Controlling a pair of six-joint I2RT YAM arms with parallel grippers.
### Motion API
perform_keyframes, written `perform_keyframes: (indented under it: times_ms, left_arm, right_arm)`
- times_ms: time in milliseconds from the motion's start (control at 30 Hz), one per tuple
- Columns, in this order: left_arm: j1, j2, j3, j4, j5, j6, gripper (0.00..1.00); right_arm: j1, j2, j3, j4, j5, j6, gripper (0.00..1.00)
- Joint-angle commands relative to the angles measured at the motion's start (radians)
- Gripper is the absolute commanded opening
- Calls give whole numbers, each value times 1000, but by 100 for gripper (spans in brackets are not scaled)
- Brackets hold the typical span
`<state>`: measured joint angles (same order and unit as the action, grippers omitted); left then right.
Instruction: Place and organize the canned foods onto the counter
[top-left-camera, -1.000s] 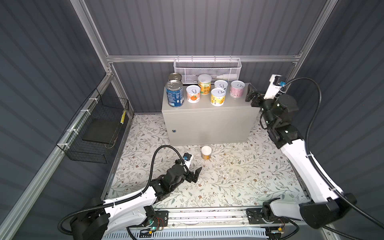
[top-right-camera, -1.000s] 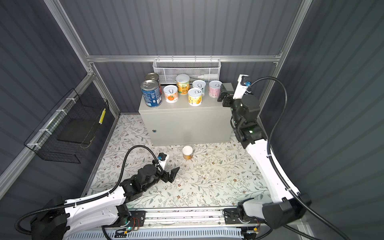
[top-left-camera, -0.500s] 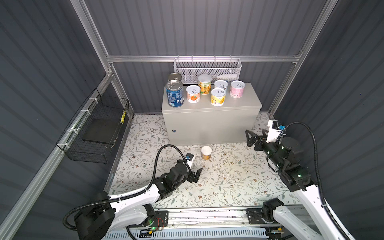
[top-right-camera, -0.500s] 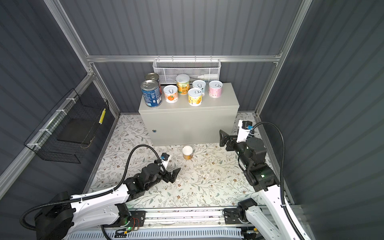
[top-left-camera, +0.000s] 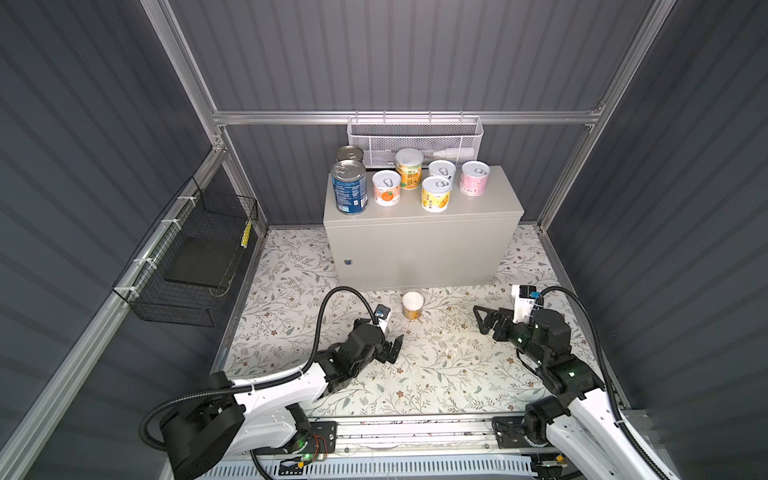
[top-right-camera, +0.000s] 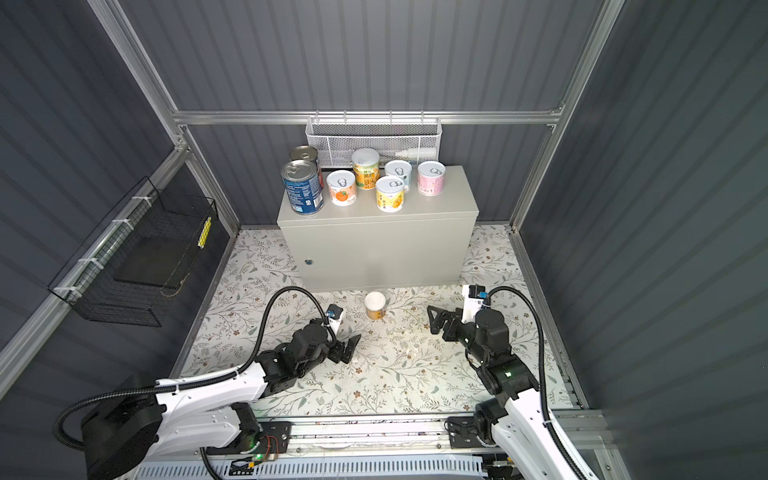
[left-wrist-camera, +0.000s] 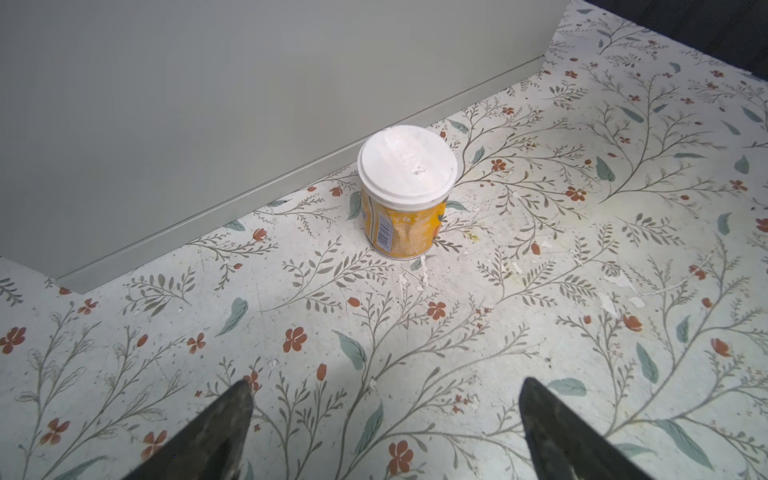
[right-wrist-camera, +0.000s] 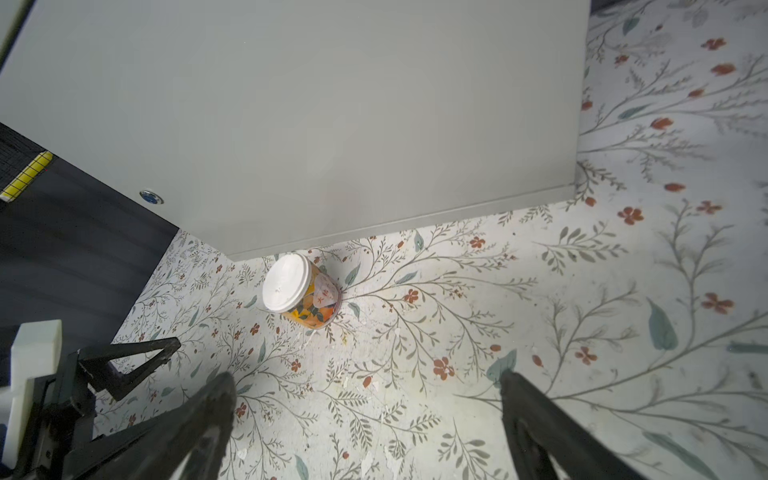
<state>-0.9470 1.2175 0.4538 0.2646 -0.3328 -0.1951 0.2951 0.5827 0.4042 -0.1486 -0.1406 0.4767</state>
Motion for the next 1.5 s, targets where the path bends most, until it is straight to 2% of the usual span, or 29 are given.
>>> perform_keyframes:
  times_ms: [0,67,167,267,400,567,733,933,1233,1467]
  left_arm:
    - [7,111,126,-59,19,-43,100]
    - [7,184,205,-122,42,-75,100]
    - [7,266,266,-118,68,-114,100]
    - [7,344,319,-117,43,-140,100]
    - [7,455,438,-210,-7,-156,100]
    - [7,546,545,-273,-33,-168,100]
    - [6,614,653,-375,-96,-177,100]
    - [6,666,724,-421,-130,-184,96]
    - [7,730,802,-465,-152,-178,70]
    - [8,768,846,-484,-151,-164,62]
  right_arm:
    - [1,10,-38,60,-32,45,99]
    - [3,5,-66,68,-43,60,99]
    - [5,-42,-130,96,-68,98,99]
    - [7,-129,-191,96,-83,132,99]
    - [7,-277,-264,44,-83,168,99]
    - [8,-402,-294,-55,-74,182,99]
    - [8,-425,-294,-86,-62,160,99]
    - [8,-376,-280,-73,-50,152,99]
    - [9,-314,-278,-37,-58,150,99]
    - [9,-317,-279,-38,-65,147,99]
